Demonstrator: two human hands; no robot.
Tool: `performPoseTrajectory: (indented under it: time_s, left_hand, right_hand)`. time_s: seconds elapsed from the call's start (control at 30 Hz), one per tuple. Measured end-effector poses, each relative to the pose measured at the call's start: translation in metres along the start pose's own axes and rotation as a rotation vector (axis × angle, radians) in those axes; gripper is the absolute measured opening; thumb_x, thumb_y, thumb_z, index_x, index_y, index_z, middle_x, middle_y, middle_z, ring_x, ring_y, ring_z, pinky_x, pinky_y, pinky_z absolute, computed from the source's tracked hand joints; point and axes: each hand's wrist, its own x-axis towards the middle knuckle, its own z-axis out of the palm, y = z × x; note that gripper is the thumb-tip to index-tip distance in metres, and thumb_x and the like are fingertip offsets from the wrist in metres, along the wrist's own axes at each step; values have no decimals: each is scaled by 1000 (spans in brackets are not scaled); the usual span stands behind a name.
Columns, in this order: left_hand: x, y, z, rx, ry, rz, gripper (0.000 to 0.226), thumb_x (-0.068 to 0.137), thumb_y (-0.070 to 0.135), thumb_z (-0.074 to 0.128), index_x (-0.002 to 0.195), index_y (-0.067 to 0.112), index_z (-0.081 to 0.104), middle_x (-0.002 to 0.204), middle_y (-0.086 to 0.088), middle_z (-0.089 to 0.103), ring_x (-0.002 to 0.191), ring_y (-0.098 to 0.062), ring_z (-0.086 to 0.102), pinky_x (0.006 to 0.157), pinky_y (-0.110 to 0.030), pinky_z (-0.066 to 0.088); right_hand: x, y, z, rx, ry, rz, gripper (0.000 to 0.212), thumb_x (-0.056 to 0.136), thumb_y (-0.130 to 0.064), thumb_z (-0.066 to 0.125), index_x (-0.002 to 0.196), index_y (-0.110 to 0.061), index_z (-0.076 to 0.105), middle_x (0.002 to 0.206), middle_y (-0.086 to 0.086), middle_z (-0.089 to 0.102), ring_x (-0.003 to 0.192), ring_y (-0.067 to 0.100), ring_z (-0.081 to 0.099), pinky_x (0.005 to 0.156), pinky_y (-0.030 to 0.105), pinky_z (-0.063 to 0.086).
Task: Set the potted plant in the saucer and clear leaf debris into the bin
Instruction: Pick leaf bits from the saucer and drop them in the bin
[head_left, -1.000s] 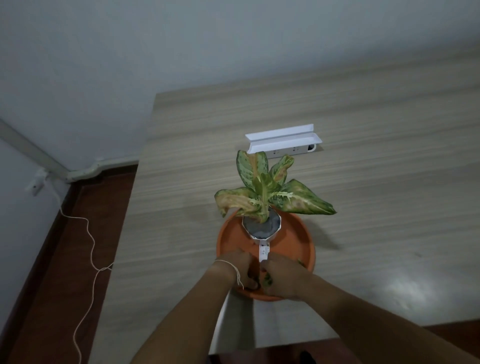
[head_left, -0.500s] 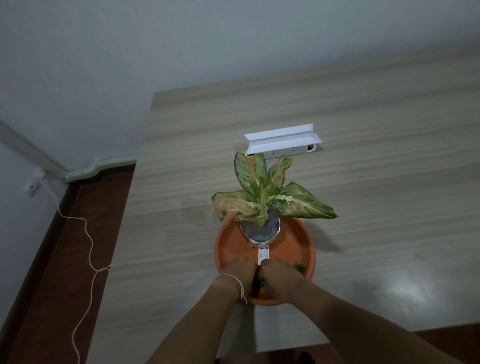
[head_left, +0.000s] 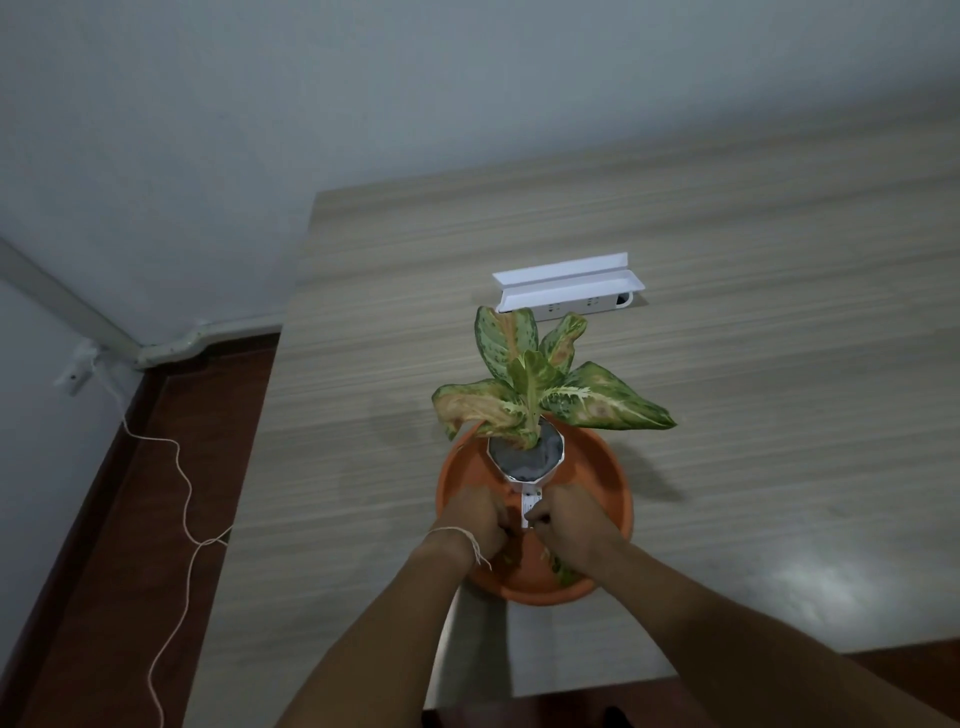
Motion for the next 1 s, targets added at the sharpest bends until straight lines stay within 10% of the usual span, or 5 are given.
performPoseTrajectory:
  time_s: [0.43,1.0]
  left_hand:
    - [-21,9,-19,-144,175,-81,14,77,10,67,85,5,78,95,-12,76,87,-21,67,77,-23,48]
    - [-71,-33,-48,-245,319,-172,7,69,8,74,74,10,79,82,-6,77,80,-18,72,78,-28,58]
  right_hand:
    - [-7,-12,-33,70,106,-5,15,70,-5,63,76,-9,76,76,8,76,73,20,67,66,36,53]
    - [-4,-72,-40,16,99,-65,25,82,-8,63,98,-17,80,96,0,79,87,15,69,67,9,36]
